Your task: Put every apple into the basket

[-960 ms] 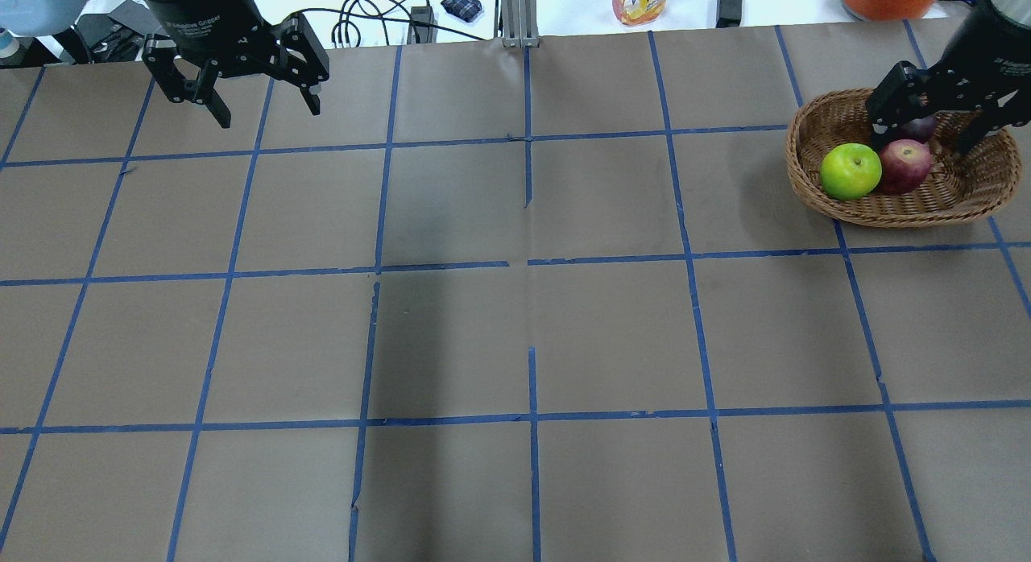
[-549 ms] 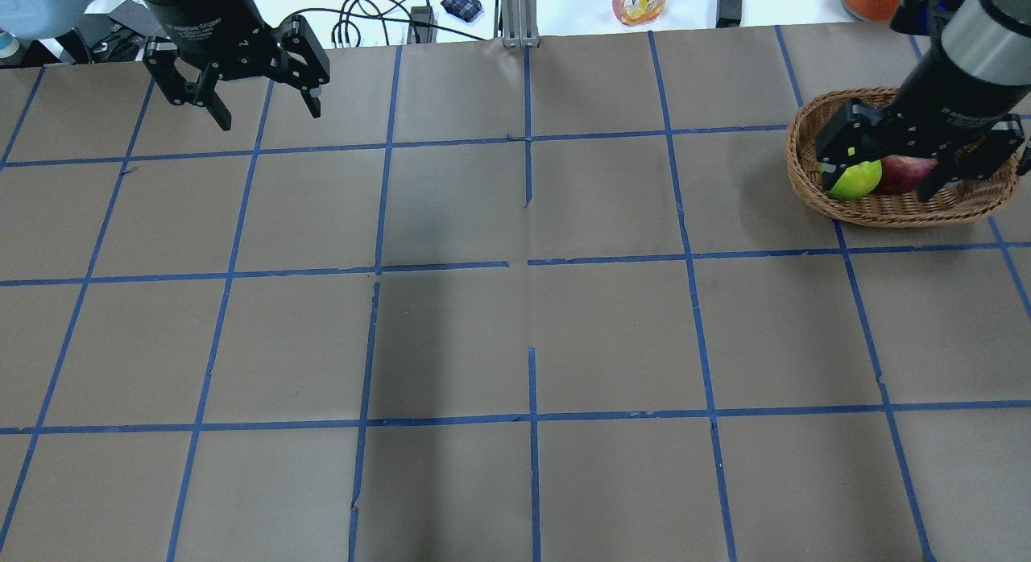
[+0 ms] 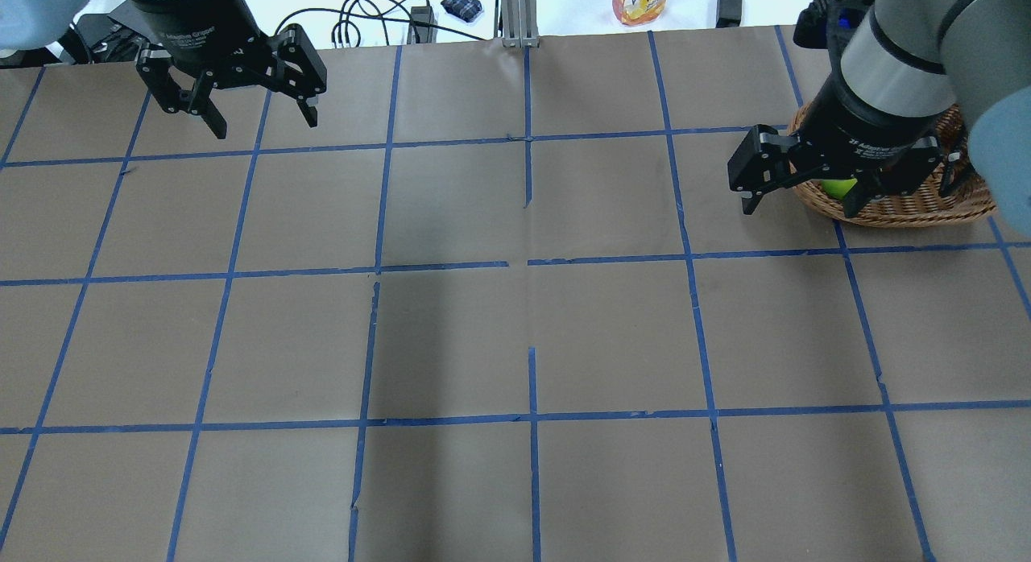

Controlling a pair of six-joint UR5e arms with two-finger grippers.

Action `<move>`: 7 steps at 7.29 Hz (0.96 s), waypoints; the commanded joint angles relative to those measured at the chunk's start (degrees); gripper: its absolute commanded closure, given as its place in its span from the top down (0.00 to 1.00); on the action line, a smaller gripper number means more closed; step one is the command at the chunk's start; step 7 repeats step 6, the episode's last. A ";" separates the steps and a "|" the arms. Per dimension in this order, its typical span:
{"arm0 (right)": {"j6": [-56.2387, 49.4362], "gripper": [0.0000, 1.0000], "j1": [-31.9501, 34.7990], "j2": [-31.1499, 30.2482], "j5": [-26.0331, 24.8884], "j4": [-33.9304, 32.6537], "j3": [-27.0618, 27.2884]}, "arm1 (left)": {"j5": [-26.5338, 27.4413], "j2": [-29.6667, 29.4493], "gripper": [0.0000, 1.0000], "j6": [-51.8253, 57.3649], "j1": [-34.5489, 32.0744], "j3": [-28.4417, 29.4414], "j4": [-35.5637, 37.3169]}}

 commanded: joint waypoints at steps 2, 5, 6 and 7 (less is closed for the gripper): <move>-2.99 1.00 -0.10 -1.22 0.17 6.93 -1.13 | -0.27 -0.01 1.00 -0.04 0.04 -0.32 0.51; -3.45 1.00 0.16 -1.13 0.34 7.38 -2.02 | -0.28 0.08 1.00 0.05 0.12 -0.32 0.51; -3.45 1.00 0.16 -1.22 0.17 7.56 -1.67 | -0.28 -0.01 1.00 0.05 0.56 -0.15 0.60; -3.45 1.00 0.16 -1.22 0.17 7.56 -1.67 | -0.28 -0.01 1.00 0.05 0.56 -0.15 0.60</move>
